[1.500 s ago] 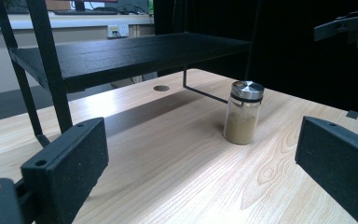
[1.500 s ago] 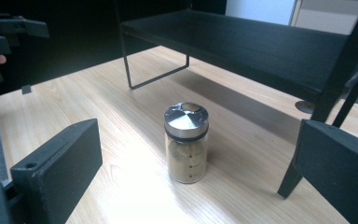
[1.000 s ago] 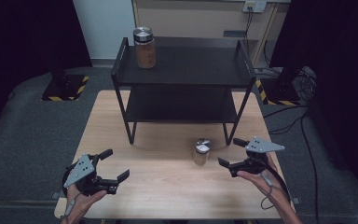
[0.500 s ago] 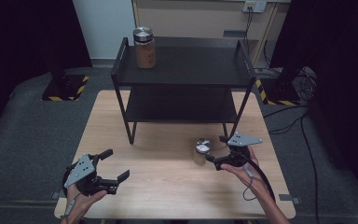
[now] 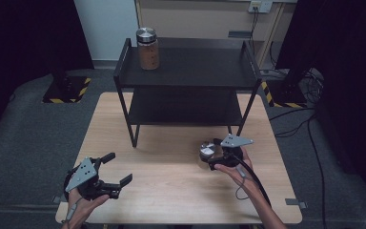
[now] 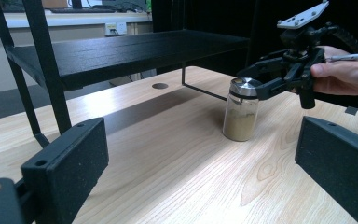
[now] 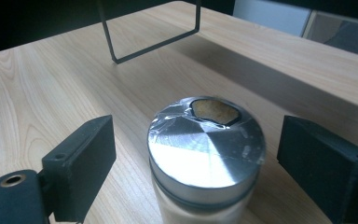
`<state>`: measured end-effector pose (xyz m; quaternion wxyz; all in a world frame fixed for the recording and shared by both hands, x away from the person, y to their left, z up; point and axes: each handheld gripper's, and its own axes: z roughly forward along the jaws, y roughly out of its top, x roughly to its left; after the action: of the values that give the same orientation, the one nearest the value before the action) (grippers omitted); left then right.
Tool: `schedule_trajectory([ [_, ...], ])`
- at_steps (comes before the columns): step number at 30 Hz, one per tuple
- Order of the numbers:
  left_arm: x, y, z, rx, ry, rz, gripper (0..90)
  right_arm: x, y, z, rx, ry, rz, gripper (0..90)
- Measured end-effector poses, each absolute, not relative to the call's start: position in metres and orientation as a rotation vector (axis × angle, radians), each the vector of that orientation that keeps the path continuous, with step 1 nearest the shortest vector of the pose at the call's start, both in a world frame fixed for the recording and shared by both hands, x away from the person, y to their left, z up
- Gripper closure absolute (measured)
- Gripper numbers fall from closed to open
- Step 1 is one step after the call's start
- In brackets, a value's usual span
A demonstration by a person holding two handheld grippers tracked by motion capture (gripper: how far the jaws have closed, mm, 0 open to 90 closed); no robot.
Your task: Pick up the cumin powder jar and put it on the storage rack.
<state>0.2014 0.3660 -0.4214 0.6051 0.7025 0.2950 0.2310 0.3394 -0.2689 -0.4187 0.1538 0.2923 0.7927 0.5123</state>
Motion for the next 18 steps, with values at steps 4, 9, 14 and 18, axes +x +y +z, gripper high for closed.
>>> schedule_trajectory([
  [4, 0.2016, 0.3658, -0.4214, 1.628, 0.680, 0.534, 1.2, 0.3429, -0.2643, -0.4221, 0.835, 2.287, 1.448, 19.0],
  [9, 0.2019, 0.3656, -0.4214, 1.630, 0.679, 0.534, 1.2, 0.3415, -0.2642, -0.4230, 0.825, 2.280, 1.419, 33.3],
  [14, 0.2023, 0.3650, -0.4211, 1.634, 0.678, 0.532, 1.3, 0.3410, -0.2664, -0.4224, 0.822, 2.270, 1.435, 35.0],
  [18, 0.2023, 0.3645, -0.4209, 1.637, 0.676, 0.533, 1.3, 0.3416, -0.2653, -0.4189, 0.809, 2.284, 1.420, 35.3],
])
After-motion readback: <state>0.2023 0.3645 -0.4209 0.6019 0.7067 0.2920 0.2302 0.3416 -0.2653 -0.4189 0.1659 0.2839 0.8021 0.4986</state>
